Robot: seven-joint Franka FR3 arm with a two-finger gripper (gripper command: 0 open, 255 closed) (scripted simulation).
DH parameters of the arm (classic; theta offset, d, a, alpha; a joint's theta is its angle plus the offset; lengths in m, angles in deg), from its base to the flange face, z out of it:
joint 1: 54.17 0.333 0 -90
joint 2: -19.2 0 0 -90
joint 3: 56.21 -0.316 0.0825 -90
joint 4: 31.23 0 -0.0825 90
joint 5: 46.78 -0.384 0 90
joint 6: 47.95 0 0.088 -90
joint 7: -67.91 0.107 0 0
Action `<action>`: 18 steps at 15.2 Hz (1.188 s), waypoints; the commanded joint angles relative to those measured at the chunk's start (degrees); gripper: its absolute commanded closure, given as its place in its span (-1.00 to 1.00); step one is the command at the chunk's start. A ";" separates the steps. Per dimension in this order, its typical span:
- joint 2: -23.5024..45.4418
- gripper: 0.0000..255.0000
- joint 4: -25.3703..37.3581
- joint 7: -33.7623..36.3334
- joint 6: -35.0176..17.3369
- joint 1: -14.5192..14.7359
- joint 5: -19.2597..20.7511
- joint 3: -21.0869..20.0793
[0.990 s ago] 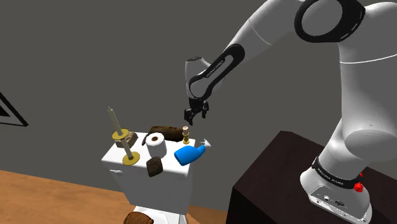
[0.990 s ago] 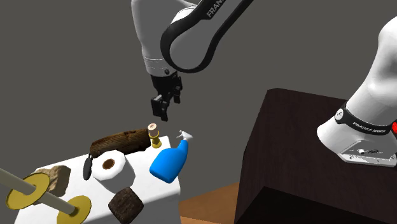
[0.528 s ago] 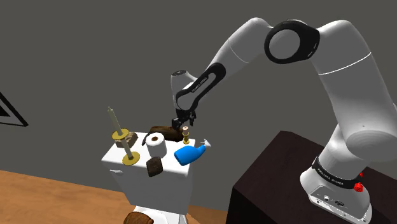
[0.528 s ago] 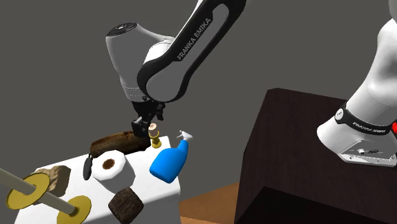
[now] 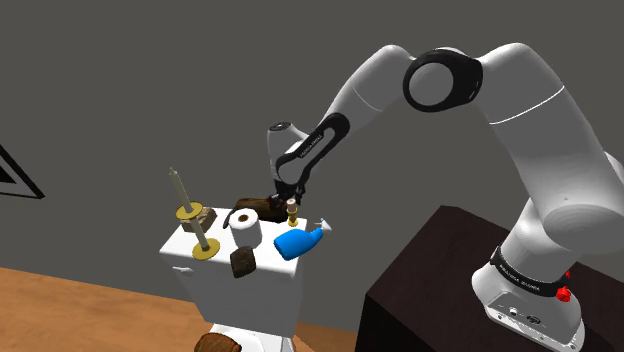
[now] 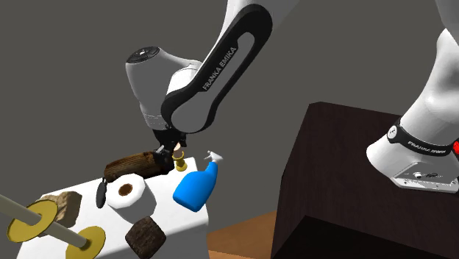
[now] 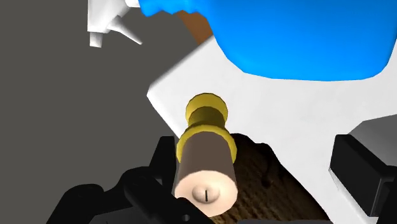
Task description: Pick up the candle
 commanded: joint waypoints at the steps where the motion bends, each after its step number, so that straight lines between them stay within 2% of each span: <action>1: 1.73 -1.00 0.26 -0.88 -0.03 -1.12 0.31 0.99; 2: 2.28 1.00 0.68 -0.67 -0.14 -0.90 0.34 1.04; 4: 2.08 1.00 -1.10 0.09 -1.72 -0.46 0.57 1.15; 10: 3.50 1.00 0.54 0.19 -1.42 -0.11 0.63 1.24; 11: 1.76 1.00 0.28 -0.69 0.00 -1.38 0.64 0.71; 18: -2.54 1.00 -1.22 -0.82 2.90 -2.27 0.37 -0.40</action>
